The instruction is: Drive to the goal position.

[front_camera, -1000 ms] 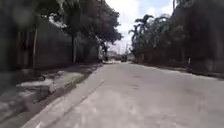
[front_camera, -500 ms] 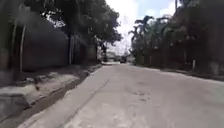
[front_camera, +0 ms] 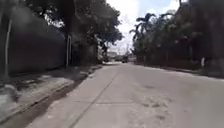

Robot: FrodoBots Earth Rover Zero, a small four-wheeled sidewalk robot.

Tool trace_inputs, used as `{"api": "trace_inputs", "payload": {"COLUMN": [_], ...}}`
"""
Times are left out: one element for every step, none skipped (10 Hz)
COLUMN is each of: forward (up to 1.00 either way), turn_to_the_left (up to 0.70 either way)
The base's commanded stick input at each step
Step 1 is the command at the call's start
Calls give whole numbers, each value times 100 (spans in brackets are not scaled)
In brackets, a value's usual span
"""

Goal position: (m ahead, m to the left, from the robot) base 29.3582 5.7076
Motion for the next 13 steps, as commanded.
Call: {"api": "trace_inputs", "payload": {"forward": [100,100,100,100,100,100,100,100,100,100,100,100,100], "turn_to_the_left": [0,0,0,0,0,0,0,0,0,0,0,0,0]}}
